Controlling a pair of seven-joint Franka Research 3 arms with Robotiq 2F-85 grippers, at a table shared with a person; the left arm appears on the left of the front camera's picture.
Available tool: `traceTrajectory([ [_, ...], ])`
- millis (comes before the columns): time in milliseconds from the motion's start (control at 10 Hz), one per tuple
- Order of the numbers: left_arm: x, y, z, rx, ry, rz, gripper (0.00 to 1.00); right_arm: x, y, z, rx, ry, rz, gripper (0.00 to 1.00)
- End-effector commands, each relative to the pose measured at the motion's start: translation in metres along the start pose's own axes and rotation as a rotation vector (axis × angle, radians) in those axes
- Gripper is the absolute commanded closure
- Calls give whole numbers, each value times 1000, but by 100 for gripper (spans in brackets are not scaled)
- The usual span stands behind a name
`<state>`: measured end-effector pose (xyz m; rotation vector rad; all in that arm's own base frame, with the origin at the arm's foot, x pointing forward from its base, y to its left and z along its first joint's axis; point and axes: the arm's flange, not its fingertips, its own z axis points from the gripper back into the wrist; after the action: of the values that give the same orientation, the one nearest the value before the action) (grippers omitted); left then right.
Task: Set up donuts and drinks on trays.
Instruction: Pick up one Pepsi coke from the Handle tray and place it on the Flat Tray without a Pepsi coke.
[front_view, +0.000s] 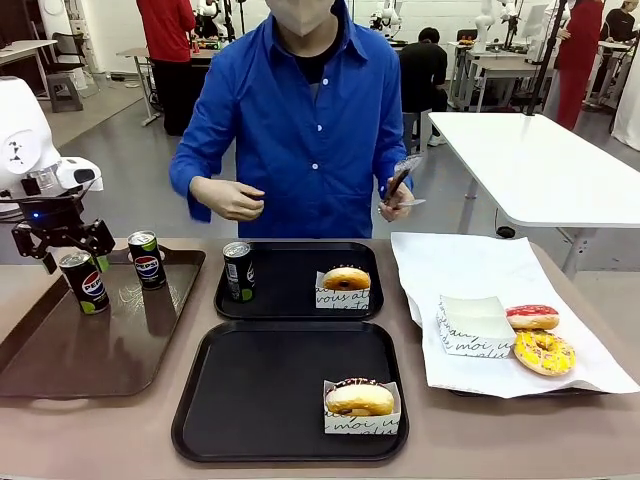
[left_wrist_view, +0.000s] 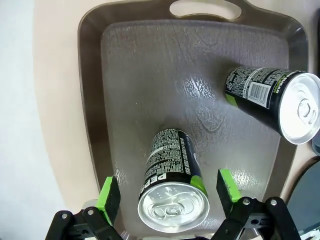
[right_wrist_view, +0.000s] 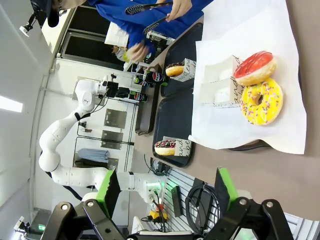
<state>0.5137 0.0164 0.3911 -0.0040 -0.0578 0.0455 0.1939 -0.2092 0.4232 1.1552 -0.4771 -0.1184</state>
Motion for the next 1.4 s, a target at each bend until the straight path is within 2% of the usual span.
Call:
traceTrajectory([
  [0, 5, 2, 0, -5, 8, -2, 0, 2, 0, 0, 20, -13, 14, 0],
  [400, 7, 3, -7, -33, -10, -28, 0, 2, 0, 0, 20, -13, 14, 0],
  [1200, 7, 1, -14, -62, 17, -19, 0, 2, 0, 0, 20, -13, 14, 0],
  [1300, 8, 1, -14, -64, 21, -21, 12, 2, 0, 0, 20, -13, 14, 0],
])
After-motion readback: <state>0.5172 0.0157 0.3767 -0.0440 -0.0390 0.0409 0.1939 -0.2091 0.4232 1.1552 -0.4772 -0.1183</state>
